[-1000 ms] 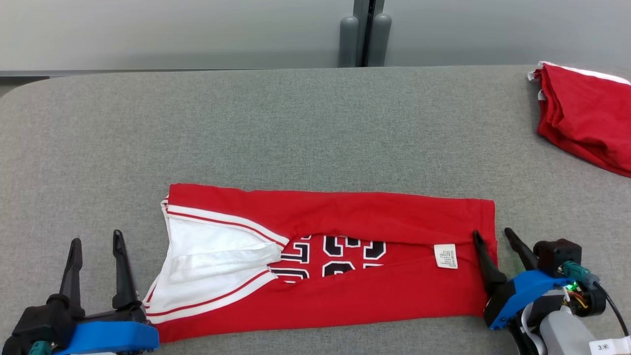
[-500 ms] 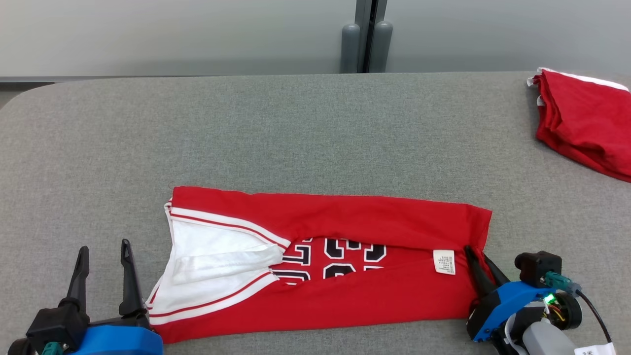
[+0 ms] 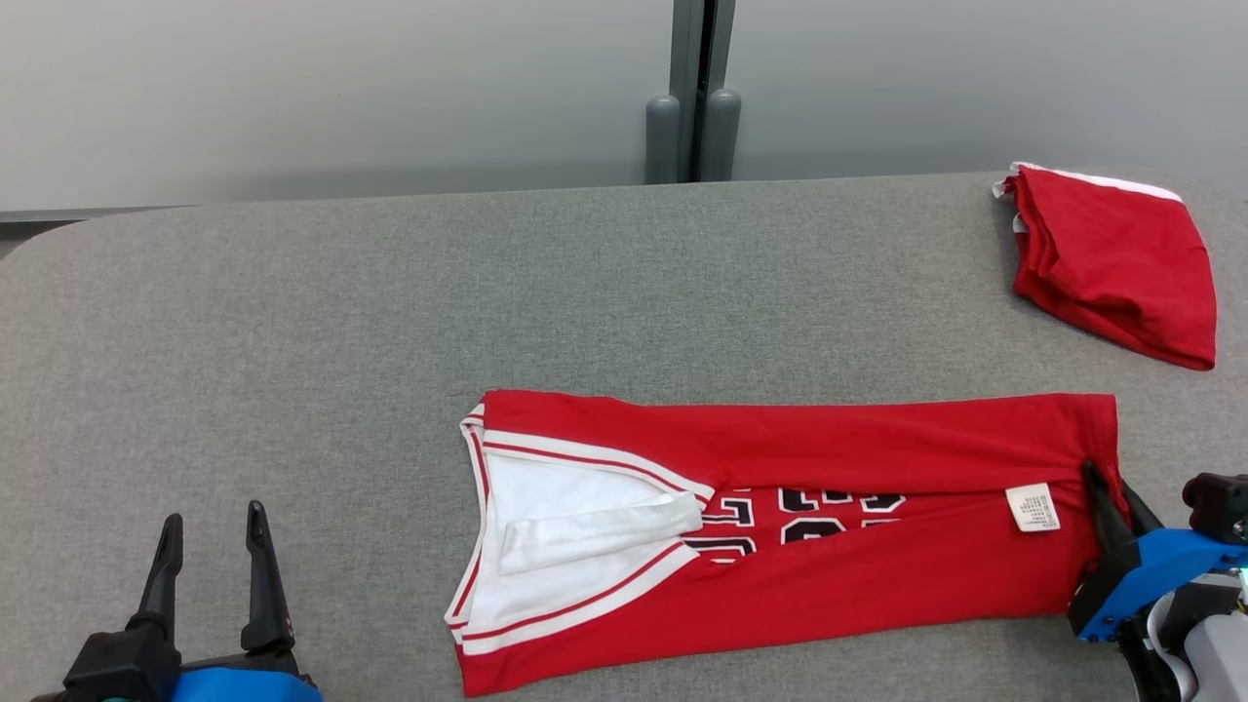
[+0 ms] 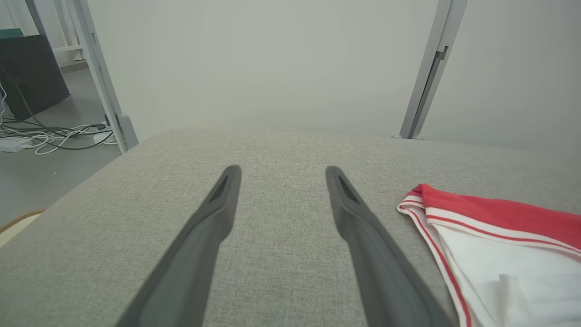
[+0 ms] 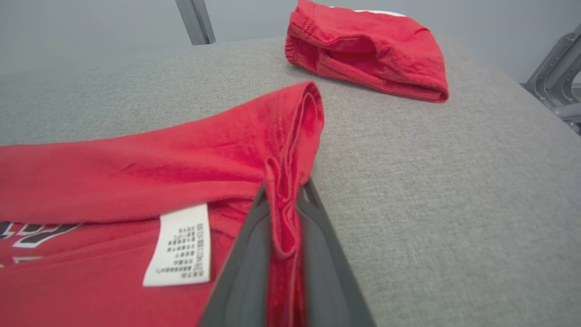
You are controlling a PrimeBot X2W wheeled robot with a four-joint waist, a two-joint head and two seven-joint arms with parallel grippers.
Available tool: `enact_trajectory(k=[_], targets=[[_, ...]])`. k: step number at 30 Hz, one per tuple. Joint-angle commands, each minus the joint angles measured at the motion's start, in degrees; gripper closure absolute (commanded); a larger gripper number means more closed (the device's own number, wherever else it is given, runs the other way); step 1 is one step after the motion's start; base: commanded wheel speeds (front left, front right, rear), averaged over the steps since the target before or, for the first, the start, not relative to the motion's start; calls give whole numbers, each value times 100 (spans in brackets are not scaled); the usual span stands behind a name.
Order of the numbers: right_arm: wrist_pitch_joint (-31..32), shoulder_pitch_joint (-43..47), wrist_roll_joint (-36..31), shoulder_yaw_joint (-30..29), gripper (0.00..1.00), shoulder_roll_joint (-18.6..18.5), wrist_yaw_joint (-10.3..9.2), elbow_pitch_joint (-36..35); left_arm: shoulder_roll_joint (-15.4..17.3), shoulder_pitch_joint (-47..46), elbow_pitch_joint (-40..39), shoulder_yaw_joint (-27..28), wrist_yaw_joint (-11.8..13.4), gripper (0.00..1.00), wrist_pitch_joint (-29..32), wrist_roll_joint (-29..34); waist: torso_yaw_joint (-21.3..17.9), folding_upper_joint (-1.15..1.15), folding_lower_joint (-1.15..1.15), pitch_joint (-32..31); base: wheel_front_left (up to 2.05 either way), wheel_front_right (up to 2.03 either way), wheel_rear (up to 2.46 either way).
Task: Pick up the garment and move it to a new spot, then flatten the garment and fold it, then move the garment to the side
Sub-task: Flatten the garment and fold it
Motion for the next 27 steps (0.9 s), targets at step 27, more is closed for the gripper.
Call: enact_trajectory(k=[27], targets=[[1417, -141, 559, 2263, 100, 1274, -2, -2639, -4, -176, 84, -90, -11, 0, -25, -51, 148, 0, 0, 58, 0, 0, 0]])
